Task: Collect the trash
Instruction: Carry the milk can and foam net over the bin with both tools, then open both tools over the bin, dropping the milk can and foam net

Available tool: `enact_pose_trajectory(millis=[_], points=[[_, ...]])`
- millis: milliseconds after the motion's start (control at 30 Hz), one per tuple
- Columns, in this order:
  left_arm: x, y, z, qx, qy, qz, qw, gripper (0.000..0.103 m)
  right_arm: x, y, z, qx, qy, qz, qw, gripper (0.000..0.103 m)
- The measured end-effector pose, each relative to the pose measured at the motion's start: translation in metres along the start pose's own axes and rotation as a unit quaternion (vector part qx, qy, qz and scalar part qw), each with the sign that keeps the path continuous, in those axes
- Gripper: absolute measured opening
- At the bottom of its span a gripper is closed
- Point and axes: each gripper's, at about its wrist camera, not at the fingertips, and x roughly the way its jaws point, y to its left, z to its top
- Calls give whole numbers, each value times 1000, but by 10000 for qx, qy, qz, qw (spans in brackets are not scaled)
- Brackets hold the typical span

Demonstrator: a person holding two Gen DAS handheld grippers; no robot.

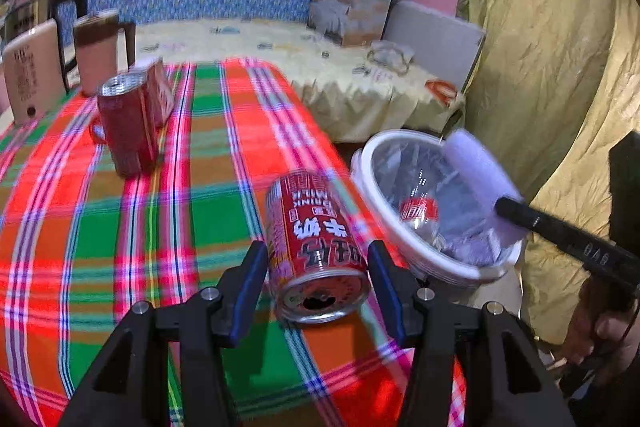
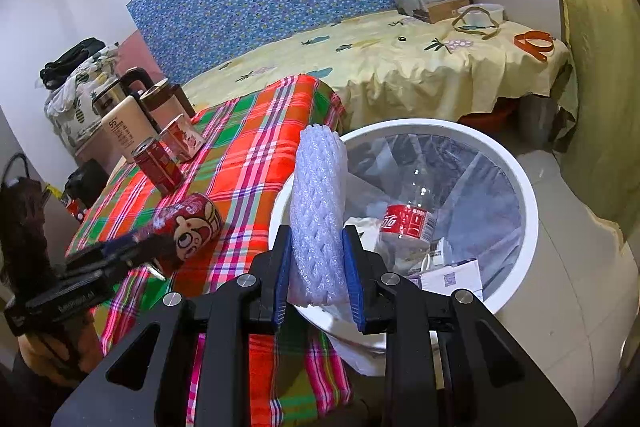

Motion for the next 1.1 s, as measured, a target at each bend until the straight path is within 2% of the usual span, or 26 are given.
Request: enact_pose_trajectory(millis=[67,167,267,367,433,700,1100], points=[[3,2,0,-67,91,-11,9999,55,0,-1,0,11,3,2,10000,27],[4,0,4,-97,102,-49,9999,65,-1,-2,-1,25,4,-5,10000,27],[11,-2,11,-144,155,-55,9998,66,-2,-4,-1,32,-2,-15,10000,27],[22,-3,13,-186,287,-13,9994,65,-2,-5,0,38,-3,-11,10000,27],[24,-4,14,-188,271,2,9995,54,-3,-7,0,47,-14,-19,10000,27],[13,-20,22,-15,-39,-32,10000,53,-7,-21,0,164,-65,-140,9997,27],[23,-59,48,347,-223,-408,9983,53,-6,-46,-1,392,-50,-353,9986,27]])
